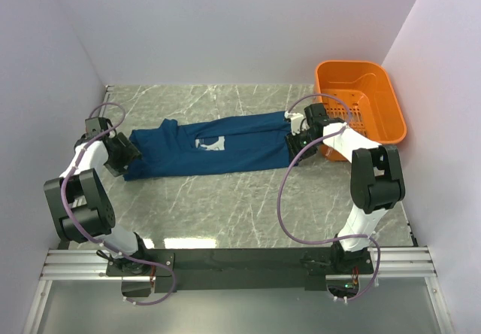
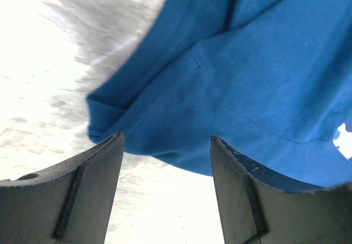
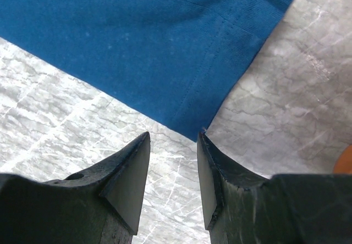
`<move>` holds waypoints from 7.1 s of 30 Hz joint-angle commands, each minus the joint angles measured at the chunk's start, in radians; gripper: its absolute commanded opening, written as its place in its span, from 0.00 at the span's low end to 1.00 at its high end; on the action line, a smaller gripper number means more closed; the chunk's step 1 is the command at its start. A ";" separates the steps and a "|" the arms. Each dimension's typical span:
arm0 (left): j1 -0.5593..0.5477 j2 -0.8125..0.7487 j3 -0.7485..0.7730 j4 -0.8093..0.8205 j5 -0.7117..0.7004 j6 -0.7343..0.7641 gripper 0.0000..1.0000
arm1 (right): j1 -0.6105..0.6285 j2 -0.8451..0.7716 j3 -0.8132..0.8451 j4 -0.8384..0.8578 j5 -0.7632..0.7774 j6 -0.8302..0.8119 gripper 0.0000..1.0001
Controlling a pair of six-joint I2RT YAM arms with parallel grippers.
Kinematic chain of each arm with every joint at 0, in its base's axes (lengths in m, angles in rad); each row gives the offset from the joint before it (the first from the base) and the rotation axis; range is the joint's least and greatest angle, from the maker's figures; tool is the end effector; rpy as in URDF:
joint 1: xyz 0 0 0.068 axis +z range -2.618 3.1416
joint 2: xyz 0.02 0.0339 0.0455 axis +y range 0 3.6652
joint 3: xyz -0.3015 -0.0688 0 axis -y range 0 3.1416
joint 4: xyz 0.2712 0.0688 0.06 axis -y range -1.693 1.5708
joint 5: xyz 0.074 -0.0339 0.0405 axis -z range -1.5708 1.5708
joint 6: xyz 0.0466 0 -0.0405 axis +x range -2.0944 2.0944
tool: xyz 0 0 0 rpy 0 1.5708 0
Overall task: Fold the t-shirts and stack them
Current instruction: Fold the tshirt
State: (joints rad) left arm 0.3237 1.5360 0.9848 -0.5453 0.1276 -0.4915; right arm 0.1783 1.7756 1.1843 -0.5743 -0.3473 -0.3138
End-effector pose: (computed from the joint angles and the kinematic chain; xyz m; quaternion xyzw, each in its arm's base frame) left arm 0.3118 0.0983 0.2170 -0.3708 0.8965 -0.0814 0.2284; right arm 0.3774 0.0841 0.1991 -0.2687 0.9273 0.1554 0.2092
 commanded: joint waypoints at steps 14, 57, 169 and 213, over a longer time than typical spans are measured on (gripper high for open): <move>-0.003 0.194 0.146 -0.056 -0.010 0.097 0.45 | -0.022 -0.010 -0.014 0.022 0.001 0.015 0.47; 0.002 0.044 0.075 -0.068 0.020 0.097 0.01 | -0.042 -0.044 -0.061 -0.033 0.066 -0.051 0.00; -0.066 -0.321 -0.107 -0.435 -0.077 -0.050 0.00 | -0.241 -0.449 -0.403 -0.038 0.085 -0.157 0.00; -0.505 -0.195 -0.136 -0.749 -0.283 -0.302 0.16 | -0.309 -0.444 -0.489 0.036 0.154 -0.257 0.01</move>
State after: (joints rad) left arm -0.1696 1.3396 0.8524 -1.2472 -0.1387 -0.7746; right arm -0.1188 1.3598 0.6994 -0.5468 -0.1879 -0.5488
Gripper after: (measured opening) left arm 0.132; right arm 0.006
